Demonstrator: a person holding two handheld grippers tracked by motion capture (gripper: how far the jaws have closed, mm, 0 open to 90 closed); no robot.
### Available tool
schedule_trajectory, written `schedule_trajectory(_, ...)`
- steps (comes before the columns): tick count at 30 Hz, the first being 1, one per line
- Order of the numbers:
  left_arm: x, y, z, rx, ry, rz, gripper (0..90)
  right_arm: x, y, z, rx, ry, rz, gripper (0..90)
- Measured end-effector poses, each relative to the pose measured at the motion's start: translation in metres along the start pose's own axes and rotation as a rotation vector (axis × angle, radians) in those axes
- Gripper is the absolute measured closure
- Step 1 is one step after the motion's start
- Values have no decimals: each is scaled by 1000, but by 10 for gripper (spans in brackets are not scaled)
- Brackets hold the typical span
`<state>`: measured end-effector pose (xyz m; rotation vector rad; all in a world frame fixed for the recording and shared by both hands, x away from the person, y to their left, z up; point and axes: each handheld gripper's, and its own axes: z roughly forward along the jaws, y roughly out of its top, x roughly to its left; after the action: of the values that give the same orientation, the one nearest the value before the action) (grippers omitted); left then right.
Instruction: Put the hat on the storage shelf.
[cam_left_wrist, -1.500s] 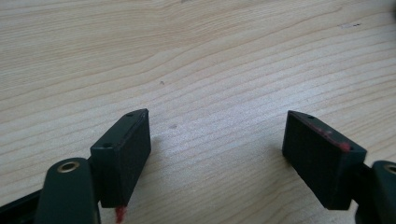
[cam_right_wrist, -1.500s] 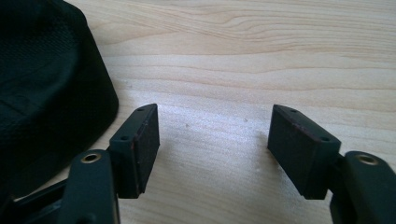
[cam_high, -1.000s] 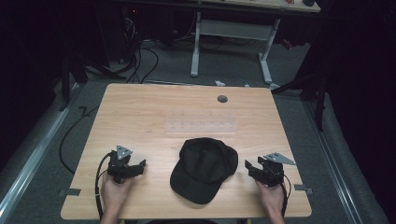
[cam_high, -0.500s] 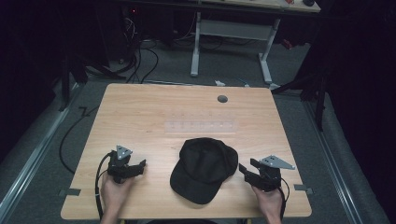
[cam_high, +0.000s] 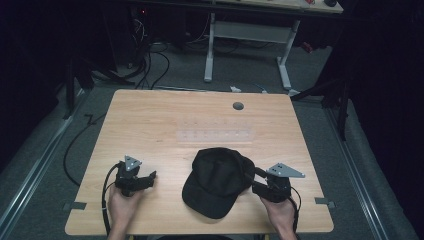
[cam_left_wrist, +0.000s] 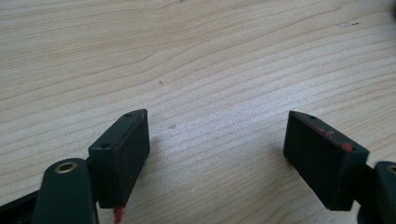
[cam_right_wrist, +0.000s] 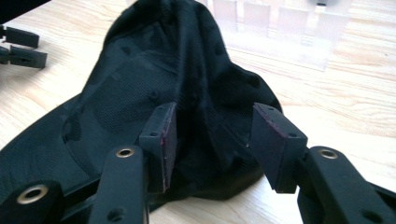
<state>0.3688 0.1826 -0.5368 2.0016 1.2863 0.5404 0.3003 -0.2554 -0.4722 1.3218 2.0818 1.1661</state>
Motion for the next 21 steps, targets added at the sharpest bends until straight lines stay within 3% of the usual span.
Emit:
schedule_trajectory(9, 0, 0, 0, -1, -2, -2, 229, 7, 14, 11, 22, 25, -20, 552)
schedule_trajectory(21, 0, 0, 0, 0, -2, -1, 228, 7, 20, 27, 62, 28, -7, 579)
